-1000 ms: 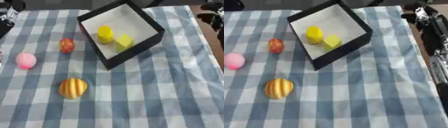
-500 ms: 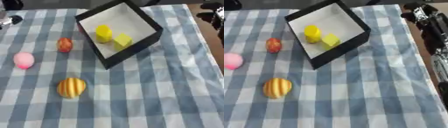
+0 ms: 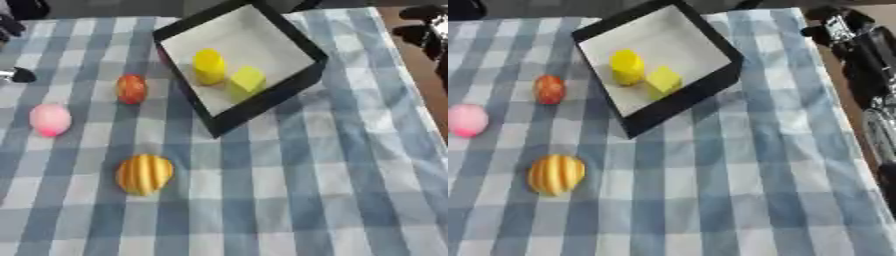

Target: Pick up objects on the table and place them in the box.

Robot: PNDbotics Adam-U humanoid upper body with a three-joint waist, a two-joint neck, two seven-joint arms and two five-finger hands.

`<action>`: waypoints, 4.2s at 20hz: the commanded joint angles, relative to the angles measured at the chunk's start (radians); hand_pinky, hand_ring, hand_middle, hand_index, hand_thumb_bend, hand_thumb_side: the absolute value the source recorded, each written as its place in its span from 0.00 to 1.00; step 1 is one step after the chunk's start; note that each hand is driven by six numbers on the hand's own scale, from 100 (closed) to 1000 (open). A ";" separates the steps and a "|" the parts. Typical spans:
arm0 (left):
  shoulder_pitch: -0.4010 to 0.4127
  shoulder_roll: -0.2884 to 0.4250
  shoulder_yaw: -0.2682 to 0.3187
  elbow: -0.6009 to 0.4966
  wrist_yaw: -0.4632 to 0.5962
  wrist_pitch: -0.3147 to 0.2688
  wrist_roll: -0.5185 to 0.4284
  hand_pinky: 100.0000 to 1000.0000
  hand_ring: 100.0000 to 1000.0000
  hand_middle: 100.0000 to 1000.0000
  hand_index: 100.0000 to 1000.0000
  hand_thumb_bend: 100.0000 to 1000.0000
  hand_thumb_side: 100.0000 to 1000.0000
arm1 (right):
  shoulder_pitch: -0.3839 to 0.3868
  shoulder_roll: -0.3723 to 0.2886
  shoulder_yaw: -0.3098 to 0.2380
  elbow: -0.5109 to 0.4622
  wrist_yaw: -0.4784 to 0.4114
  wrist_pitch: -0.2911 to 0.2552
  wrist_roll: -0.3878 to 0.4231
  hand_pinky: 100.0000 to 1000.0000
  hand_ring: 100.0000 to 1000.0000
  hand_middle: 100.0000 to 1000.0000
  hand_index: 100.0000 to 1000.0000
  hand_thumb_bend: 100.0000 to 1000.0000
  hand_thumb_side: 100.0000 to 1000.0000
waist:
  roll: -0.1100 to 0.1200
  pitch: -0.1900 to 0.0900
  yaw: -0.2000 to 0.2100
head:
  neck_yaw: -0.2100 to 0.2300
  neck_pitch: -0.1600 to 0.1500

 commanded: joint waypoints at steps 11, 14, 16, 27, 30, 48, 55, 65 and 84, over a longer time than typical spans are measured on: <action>0.044 0.075 -0.024 -0.023 0.066 -0.006 -0.154 0.79 0.79 0.77 0.86 0.57 0.29 | -0.004 -0.026 0.002 -0.006 0.012 -0.002 0.010 0.91 0.76 0.78 0.74 0.00 0.70 | 0.011 -0.067 0.000 | -0.003 0.000; 0.047 0.073 -0.031 -0.025 0.067 -0.011 -0.161 0.79 0.79 0.77 0.86 0.57 0.29 | -0.005 -0.025 0.002 -0.006 0.011 -0.002 0.010 0.91 0.76 0.78 0.74 0.00 0.70 | 0.010 -0.066 -0.001 | -0.003 0.004; 0.047 0.072 -0.031 -0.025 0.066 -0.012 -0.162 0.79 0.79 0.77 0.86 0.57 0.29 | -0.005 -0.025 0.002 -0.006 0.011 -0.002 0.010 0.91 0.76 0.78 0.74 0.00 0.70 | 0.010 -0.066 -0.001 | -0.003 0.005; 0.049 0.033 -0.100 0.001 0.019 -0.033 -0.190 0.79 0.79 0.76 0.87 0.62 0.16 | -0.003 -0.016 0.011 -0.001 0.022 0.003 0.019 0.91 0.76 0.78 0.74 0.00 0.71 | 0.005 -0.060 -0.008 | 0.014 0.017; 0.043 0.016 -0.110 0.012 -0.022 -0.039 -0.188 0.79 0.79 0.76 0.86 0.61 0.14 | -0.003 -0.014 0.012 0.000 0.023 0.003 0.021 0.91 0.76 0.78 0.74 0.00 0.72 | 0.005 -0.058 -0.010 | 0.016 0.018; 0.028 -0.053 -0.151 0.029 -0.192 -0.095 -0.048 0.68 0.69 0.63 0.70 0.04 0.00 | 0.006 -0.008 0.014 0.005 0.031 0.007 0.025 0.91 0.76 0.78 0.74 0.00 0.73 | 0.008 -0.055 -0.017 | 0.035 0.023; 0.028 -0.039 -0.138 -0.079 -0.237 -0.109 0.054 0.65 0.65 0.57 0.64 0.00 0.00 | 0.006 -0.012 0.012 0.003 0.029 0.005 0.026 0.91 0.76 0.77 0.74 0.00 0.72 | 0.007 -0.056 -0.017 | 0.031 0.026; -0.152 -0.107 -0.115 -0.290 -0.235 -0.082 0.049 0.65 0.65 0.57 0.65 0.04 0.00 | -0.011 -0.003 0.007 0.020 -0.004 0.012 0.013 0.92 0.77 0.79 0.75 0.00 0.73 | 0.012 -0.068 -0.010 | 0.024 0.029; -0.477 -0.591 -0.125 0.078 -0.437 -0.111 0.094 0.65 0.63 0.56 0.65 0.16 0.00 | -0.057 0.040 0.006 0.040 -0.030 0.026 0.010 0.92 0.77 0.79 0.75 0.00 0.73 | 0.009 -0.062 -0.052 | 0.062 0.007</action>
